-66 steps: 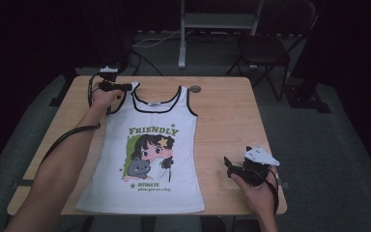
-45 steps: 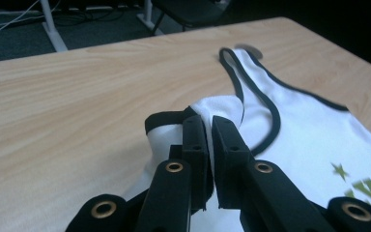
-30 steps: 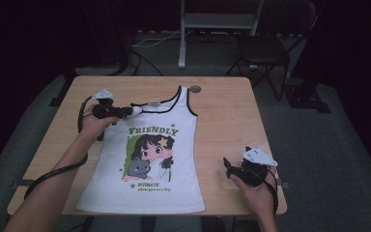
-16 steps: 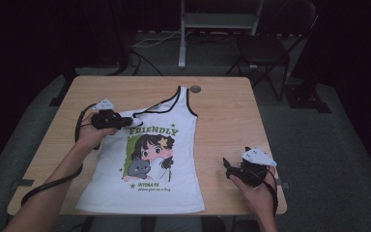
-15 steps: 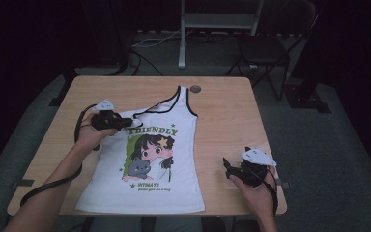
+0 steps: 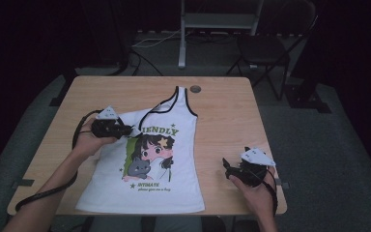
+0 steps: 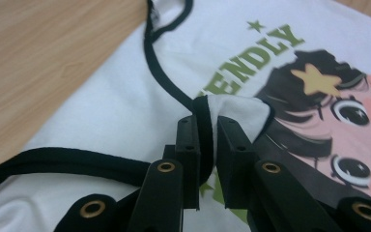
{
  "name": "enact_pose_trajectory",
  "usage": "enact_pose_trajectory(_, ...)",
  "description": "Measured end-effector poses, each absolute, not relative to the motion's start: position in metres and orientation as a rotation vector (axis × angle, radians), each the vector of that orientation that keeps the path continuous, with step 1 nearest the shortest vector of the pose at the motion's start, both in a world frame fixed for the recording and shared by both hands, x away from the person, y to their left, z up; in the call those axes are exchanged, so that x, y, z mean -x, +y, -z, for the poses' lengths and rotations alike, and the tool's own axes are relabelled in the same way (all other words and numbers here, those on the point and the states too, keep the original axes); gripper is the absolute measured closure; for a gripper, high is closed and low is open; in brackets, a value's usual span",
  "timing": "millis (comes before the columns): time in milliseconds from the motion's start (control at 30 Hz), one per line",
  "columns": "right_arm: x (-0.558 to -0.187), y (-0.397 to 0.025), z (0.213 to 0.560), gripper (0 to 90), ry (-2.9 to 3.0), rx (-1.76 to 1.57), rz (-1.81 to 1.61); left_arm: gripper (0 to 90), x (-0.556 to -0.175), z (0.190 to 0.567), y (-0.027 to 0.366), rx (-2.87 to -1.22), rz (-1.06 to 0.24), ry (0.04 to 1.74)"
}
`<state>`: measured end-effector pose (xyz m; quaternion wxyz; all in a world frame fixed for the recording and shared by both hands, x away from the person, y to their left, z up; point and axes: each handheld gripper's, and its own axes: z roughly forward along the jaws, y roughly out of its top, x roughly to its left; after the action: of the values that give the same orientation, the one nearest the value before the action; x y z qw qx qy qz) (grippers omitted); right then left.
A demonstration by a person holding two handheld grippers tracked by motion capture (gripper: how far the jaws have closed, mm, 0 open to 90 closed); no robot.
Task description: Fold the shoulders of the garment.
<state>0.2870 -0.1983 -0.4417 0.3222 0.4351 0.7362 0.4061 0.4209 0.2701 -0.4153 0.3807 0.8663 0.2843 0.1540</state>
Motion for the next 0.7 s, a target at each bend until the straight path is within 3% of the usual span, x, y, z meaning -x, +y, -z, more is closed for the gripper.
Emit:
enact_pose_trajectory(400,-0.287,-0.198,0.442,12.8,1.937,-1.141,-1.062,74.3,-0.402,0.418,0.278,-2.244,-0.362,0.663)
enact_pose_trajectory(700,-0.287,-0.197,0.442,12.8,1.937,-1.139,-1.06,58.5,-0.4,0.407,0.295,-2.17,-0.321,0.728)
